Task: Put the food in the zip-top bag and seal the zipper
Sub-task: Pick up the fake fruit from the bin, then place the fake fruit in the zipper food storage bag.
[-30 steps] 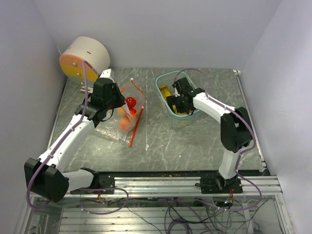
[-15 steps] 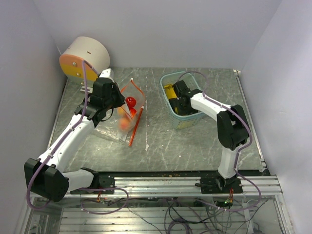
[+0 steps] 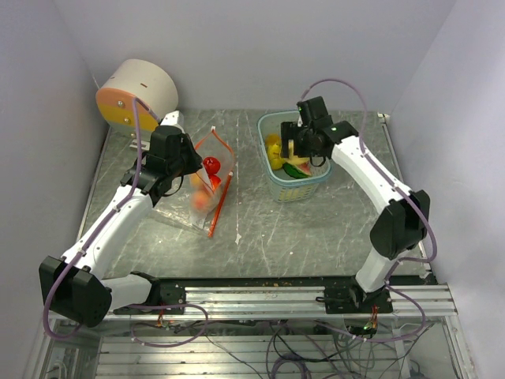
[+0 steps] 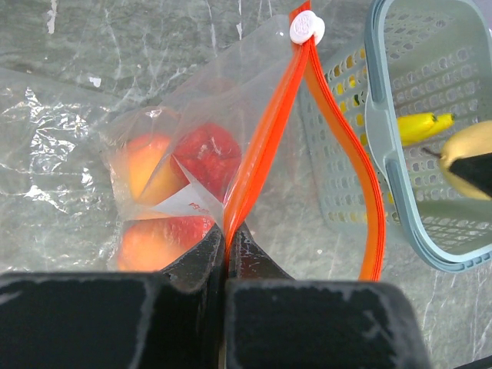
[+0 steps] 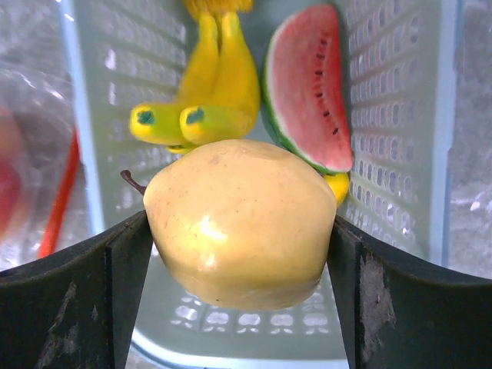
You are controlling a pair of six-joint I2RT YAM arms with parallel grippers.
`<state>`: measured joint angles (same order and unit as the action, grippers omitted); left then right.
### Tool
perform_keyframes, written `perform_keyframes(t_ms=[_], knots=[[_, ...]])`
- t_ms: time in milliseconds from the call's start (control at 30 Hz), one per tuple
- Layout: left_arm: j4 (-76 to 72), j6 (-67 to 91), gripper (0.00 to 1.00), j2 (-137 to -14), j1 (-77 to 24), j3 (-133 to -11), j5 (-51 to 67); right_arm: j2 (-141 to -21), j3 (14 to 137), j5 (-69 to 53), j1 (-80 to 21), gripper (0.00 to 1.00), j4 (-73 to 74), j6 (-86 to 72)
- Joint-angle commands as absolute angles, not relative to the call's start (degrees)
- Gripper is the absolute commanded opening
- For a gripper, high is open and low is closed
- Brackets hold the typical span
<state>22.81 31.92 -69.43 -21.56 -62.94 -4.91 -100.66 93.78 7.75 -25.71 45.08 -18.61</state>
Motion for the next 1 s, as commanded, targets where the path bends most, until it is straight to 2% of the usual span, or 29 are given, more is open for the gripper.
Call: perform_keyframes(t_ms=[0, 400, 667, 967], knots=[[21.7, 31.6, 0.07, -68.2, -21.2, -63.8, -4.2, -98.3, 95.1, 2.1, -23.8, 0.29, 42.5, -20.7], [19.3, 32.0, 0.07, -69.3, -21.2, -63.5, -0.3, -94.4, 98.9, -19.8, -19.9, 0.31, 33.6, -22.3], [17.3, 32.2, 0.07, -71.3, -21.2, -65.1, 2.5, -96.8, 100.7, -40.5, -24.9, 0.31, 16.5, -31.3], [17.4, 32.2, 0.07, -71.5, -21.2, -65.5, 3.0, -99.8, 92.2, -44.2, -33.1, 0.33, 0.6, -43.0]])
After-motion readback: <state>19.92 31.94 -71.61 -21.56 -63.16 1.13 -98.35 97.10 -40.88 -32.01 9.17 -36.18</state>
